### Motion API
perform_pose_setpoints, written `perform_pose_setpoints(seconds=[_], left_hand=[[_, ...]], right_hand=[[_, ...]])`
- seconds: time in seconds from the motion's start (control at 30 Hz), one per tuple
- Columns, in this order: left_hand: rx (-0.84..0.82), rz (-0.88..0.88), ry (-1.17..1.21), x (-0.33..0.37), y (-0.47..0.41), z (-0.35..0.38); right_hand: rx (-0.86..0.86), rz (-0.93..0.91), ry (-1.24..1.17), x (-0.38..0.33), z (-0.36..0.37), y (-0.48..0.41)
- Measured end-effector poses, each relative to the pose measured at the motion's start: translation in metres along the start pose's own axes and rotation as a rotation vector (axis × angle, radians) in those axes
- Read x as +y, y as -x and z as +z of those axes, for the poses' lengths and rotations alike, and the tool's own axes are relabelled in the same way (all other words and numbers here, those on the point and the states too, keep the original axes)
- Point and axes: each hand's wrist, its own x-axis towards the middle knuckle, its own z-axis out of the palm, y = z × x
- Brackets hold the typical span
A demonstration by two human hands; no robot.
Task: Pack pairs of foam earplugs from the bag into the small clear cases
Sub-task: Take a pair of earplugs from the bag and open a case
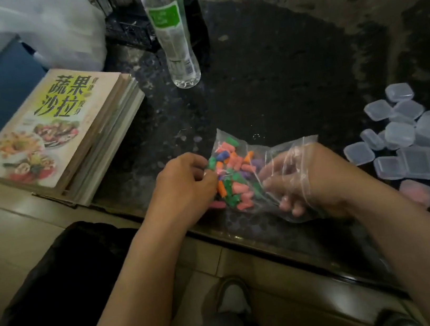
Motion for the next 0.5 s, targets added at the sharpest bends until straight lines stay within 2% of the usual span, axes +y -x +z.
perform_pose_setpoints(seconds=[0.1, 0.17, 0.3, 0.5], left_hand=[[-0.028, -0.003, 0.059, -0.003, -0.002, 0.000], [-0.034, -0.002, 0.064, -0.004, -0.003, 0.001], [-0.039, 0.028, 0.054, -0.005, -0.003, 0.003], [-0.067, 0.064, 0.026, -0.004, 0.000, 0.008]], right_hand=[[-0.046, -0.057, 0.138, 0.000, 0.004, -0.004], [0.005, -0.131, 0.216, 0.000, 0.007, -0.008], [0.100, -0.102, 0.127, 0.001, 0.008, -0.010], [0.060, -0.125, 0.095, 0.003, 0.012, -0.006]])
